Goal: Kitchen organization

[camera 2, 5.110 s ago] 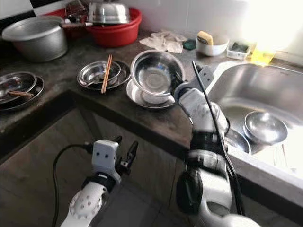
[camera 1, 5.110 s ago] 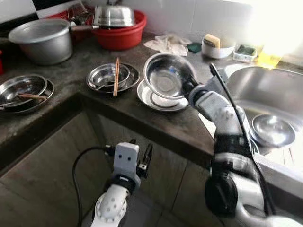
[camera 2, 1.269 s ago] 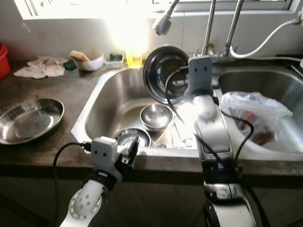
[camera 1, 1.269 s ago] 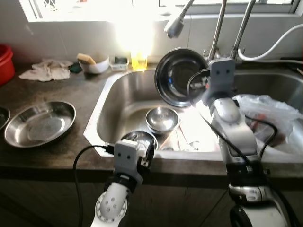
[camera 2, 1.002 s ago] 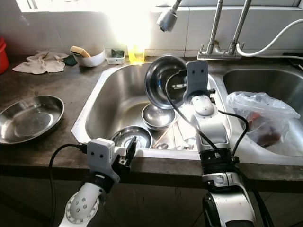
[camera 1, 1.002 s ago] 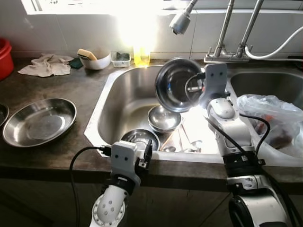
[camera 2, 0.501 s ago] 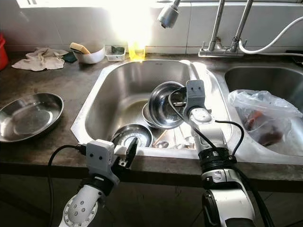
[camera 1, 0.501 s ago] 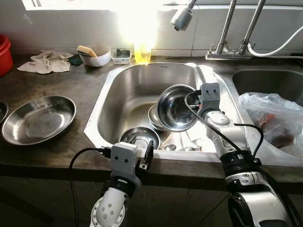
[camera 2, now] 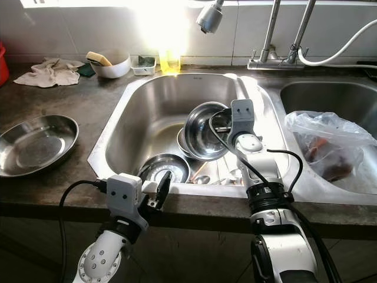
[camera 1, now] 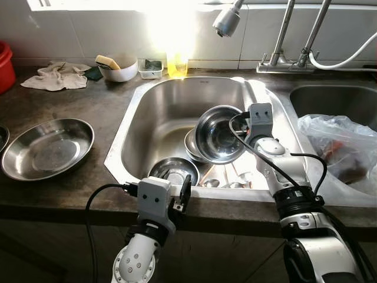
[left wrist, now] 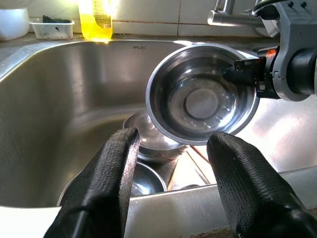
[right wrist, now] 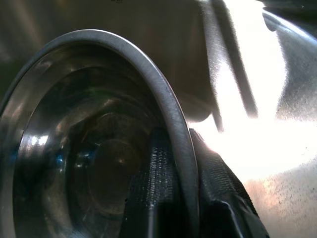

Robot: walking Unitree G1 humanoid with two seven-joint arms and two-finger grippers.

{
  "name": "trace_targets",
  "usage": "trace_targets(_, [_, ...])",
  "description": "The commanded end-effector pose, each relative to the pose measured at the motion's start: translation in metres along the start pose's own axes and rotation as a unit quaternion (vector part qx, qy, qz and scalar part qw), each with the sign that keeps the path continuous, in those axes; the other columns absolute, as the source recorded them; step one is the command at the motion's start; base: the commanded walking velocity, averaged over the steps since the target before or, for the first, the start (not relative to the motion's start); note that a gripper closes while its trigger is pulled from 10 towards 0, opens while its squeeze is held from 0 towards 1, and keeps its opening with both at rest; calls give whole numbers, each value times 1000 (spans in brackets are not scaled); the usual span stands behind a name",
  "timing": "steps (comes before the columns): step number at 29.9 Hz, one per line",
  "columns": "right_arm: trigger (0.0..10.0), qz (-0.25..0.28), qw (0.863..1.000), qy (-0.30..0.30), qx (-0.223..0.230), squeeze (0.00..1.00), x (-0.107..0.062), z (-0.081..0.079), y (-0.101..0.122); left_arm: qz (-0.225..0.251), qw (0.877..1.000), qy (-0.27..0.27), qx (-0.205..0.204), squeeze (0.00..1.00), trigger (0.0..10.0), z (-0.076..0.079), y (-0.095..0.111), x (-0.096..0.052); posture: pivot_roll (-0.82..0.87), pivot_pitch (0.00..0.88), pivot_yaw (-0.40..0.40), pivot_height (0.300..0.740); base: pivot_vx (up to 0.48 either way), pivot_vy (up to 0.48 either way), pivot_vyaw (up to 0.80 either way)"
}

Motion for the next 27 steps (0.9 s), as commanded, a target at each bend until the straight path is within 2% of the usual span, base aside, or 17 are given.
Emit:
trace_targets(1, [10000,-26,999,19,17,0,-2,-8,-10,-15,1000,6,4,0,10000,-1,-7,4,112,136,-24,740,0,0,0])
trace_targets(10, [10000,-9,999,25,31,0,-8,-10,-6,-9,1000,6,5,0,10000,-2,-6,9,105,123,-20,740,0,0,0])
trace_targets(15, [10000,14,999,20,38,0,-6,-7,10,-5,1000,11,8,0,10000,-4,-5,10,102,116,-20,740,0,0,0])
trace_targets(17, [10000,22,999,18,40,0,-6,-6,15,-5,1000,19,17,0,10000,-7,-5,10,103,115,-21,740,0,0,0])
trace_targets(18, [10000,33,998,15,44,0,-5,-5,23,-11,999,40,26,0,10000,-16,-8,10,105,115,-21,740,0,0,0])
trace_targets(21, [10000,40,998,17,38,0,-3,-3,32,-14,998,54,40,0,10000,-25,-9,9,109,115,-23,740,0,0,0])
trace_targets(22, [10000,41,998,18,36,376,-3,-3,33,-14,998,53,42,0,10000,-26,-9,9,109,115,-23,740,0,0,0])
trace_targets(23, [10000,42,998,18,36,376,-3,-3,34,-15,998,53,43,0,10000,-27,-9,9,109,115,-23,740,0,0,0])
trace_targets(24, [10000,42,998,20,37,1000,-3,-4,34,-15,998,54,42,0,10000,-28,-9,8,109,115,-23,740,0,0,0])
trace_targets(27, [10000,39,998,24,36,1000,-3,-6,32,-14,998,55,42,0,10000,-28,-9,8,109,116,-24,740,0,0,0])
Point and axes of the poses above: a point about 5 cm out from each wrist's last joint towards the gripper, its own x axis pointing out of the wrist towards the gripper, its own y axis along the axis of the wrist's last joint, z = x × y, the point moved 4 cm from there along x, pointing out of the wrist towards the gripper, and after that the axes turned 5 degrees about x, right-handed, at the moved point
